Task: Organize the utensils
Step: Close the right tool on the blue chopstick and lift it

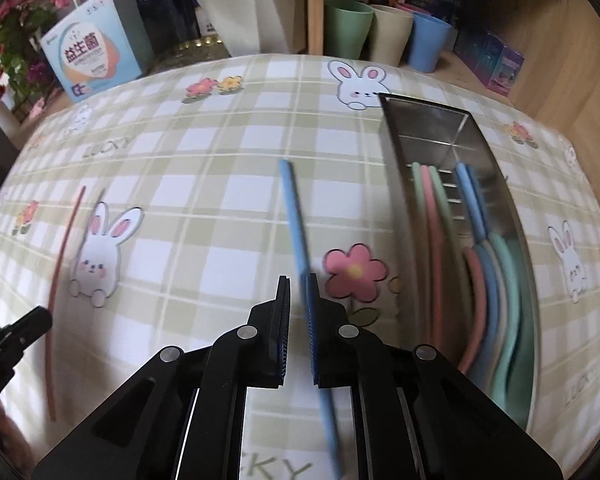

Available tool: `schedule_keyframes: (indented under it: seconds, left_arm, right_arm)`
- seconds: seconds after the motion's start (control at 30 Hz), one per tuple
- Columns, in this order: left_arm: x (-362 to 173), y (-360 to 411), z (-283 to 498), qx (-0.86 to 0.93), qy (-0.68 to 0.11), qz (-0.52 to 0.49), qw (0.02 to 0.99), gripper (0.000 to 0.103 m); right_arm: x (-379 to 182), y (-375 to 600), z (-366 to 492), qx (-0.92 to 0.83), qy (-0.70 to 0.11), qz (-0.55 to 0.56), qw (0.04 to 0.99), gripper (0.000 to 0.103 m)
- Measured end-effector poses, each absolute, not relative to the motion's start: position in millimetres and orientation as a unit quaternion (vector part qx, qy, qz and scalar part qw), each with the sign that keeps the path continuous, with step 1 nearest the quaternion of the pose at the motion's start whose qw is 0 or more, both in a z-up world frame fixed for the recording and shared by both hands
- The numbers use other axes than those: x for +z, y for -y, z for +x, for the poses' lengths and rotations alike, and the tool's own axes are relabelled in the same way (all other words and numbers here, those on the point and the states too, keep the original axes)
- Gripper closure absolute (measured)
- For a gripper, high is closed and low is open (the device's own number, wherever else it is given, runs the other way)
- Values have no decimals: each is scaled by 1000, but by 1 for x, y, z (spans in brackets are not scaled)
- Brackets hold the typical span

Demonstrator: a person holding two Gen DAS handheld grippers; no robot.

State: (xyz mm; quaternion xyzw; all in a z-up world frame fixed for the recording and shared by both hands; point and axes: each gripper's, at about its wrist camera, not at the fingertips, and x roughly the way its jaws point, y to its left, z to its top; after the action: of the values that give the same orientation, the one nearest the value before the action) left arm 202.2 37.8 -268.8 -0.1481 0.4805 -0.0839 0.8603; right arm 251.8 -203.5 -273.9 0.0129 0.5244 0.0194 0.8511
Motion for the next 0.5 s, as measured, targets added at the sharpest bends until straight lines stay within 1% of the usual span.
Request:
schedule_keyframes:
  seconds: [0.2,0.4,0.5]
  left_arm:
    - [-271,-39,203,-84,-484,-148,859,97]
    - [-274,-37,202,-85,-490,-149,855,97]
    - [-275,-37,202,-85,-491,-149,854,97]
  right_arm:
    - [-287,204,255,13,-543,17,840,94]
    - [-289,209,247,13,-539,33,842,94]
    - [-289,207,244,28,-538,42,841,95]
